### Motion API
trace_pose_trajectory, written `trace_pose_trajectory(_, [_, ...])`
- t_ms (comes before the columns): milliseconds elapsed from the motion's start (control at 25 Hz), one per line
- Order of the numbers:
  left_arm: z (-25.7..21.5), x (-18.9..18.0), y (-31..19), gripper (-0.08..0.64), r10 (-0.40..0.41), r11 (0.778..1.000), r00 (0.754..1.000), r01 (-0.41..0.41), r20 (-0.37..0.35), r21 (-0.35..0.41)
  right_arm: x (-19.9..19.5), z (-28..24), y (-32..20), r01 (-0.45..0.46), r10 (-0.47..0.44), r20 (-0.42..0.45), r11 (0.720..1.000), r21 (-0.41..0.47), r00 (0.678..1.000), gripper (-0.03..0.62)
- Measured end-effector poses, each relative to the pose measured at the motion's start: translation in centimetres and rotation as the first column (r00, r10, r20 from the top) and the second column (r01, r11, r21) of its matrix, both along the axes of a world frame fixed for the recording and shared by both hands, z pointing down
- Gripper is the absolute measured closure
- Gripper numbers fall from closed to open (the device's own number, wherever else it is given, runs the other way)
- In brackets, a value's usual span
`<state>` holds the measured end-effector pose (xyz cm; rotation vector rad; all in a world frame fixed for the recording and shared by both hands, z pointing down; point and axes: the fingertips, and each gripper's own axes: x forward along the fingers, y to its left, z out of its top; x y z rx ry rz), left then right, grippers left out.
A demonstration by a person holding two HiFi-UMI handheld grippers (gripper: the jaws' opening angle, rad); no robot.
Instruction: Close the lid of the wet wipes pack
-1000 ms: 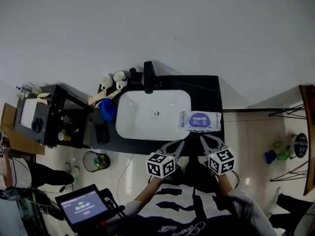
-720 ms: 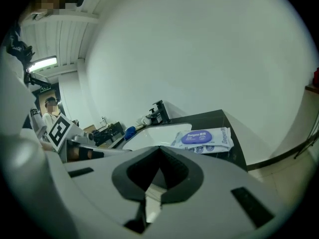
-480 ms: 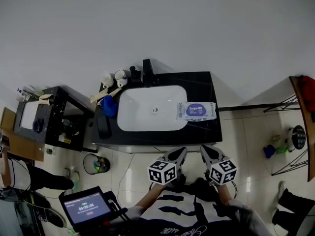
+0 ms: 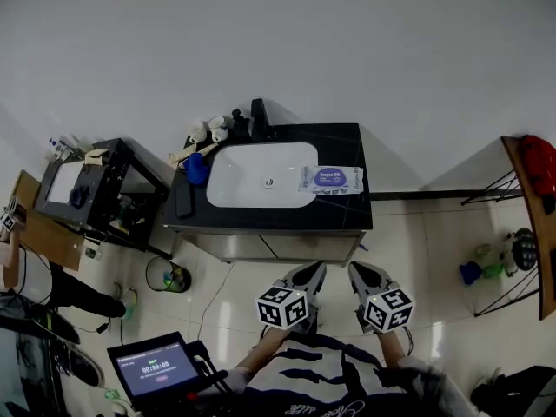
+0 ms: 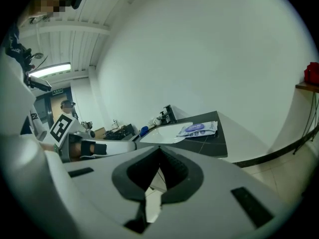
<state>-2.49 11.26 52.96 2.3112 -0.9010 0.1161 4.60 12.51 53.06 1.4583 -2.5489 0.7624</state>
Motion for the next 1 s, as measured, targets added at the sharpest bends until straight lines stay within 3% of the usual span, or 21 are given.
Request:
trace_pose_trajectory(160, [-0.6, 1.5, 7.2, 0.561, -0.039, 0.999, 0.999, 0.040, -0.011, 0.022, 1.2, -0.5, 6.1, 0.038, -0.038, -0.001, 0.999, 0.033, 0.999, 0.595])
trace_pose_trajectory(440, [0.2, 2.5, 15.9, 0.561, -0.080, 0.997, 0.997, 0.080, 0.010, -0.013, 1.6, -1.2, 14.3, 0.111, -0.111, -0.003, 0.992, 0.054, 0.994, 0.595])
trace_pose_trajectory(1000, [-2.1, 2.6, 20.2, 0.561, -0.062, 0.997, 0.998, 0.061, 0.025, 0.045, 1.1, -2.7, 18.1, 0.106, -0.109, 0.053, 0.992, 0.063, 0.993, 0.595])
